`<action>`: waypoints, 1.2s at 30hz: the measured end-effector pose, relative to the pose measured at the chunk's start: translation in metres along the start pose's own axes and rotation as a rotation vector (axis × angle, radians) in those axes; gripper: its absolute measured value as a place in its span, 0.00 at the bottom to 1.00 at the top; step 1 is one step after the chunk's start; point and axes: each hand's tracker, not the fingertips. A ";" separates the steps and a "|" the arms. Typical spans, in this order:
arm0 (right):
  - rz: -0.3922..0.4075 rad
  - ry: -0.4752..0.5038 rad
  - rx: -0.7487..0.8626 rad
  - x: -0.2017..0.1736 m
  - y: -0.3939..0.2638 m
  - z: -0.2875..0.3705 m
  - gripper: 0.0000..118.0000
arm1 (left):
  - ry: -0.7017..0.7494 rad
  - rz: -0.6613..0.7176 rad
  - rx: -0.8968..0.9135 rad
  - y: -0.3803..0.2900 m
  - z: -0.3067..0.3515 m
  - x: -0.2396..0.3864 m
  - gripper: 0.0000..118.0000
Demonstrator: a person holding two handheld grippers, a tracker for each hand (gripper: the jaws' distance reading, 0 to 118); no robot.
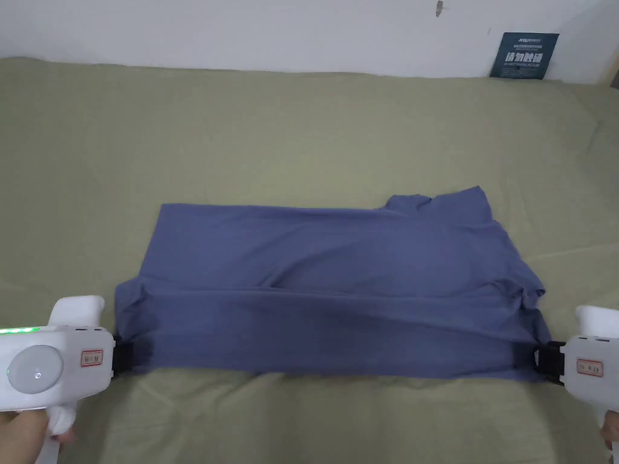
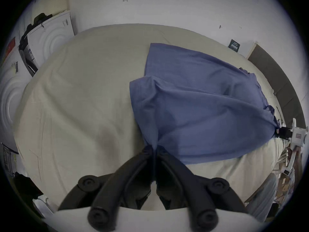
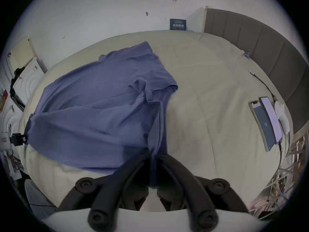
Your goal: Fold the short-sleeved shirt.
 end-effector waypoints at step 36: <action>0.069 0.004 0.150 -0.013 -0.032 0.107 0.36 | -0.024 0.018 0.144 -0.030 0.073 -0.012 0.52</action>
